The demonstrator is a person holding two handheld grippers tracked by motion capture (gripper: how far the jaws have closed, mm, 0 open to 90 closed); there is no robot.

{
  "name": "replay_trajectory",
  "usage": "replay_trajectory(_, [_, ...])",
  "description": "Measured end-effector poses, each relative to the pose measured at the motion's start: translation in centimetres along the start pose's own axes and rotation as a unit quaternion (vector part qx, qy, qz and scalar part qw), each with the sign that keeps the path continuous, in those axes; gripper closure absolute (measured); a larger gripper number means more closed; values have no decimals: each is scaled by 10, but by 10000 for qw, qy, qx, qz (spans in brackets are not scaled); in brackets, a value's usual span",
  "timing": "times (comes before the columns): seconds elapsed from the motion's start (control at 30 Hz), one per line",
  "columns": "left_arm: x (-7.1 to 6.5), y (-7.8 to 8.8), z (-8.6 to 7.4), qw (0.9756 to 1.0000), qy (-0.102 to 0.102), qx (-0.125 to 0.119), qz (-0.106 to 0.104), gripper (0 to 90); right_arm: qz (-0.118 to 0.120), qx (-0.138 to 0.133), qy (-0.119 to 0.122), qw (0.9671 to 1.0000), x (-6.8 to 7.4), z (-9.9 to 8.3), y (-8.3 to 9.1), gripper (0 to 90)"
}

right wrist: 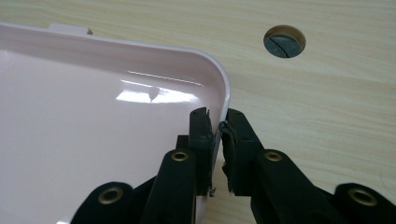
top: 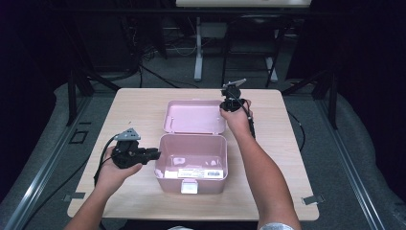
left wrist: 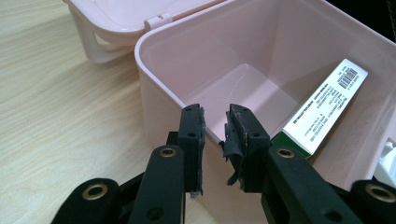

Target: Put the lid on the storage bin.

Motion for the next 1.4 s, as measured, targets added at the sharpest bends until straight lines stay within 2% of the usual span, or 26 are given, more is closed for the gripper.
replay_trajectory(0.43, [0, 0, 0, 10000, 0, 6, 4, 757, -63, -344, 120, 9993, 2, 5, 21, 832])
replay_trajectory(0.87, [0, 0, 0, 10000, 43, -6, 0, 758, 2, -647, 171, 9978, 4, 8, 48, 844])
replay_trajectory(1.4, [1, 0, 0, 10000, 57, -15, -20, 758, 83, -972, 375, 9945, 8, 7, 77, 852])
Point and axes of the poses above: each handheld gripper's, and its own axes: y roughly backward along the jaws, z roughly out of its top, x roughly to its left, the point moved 4 cm from there along -y, roughly forward along the jaws, and after that the axes turned 12 degrees about y, right-handed, at the moved point
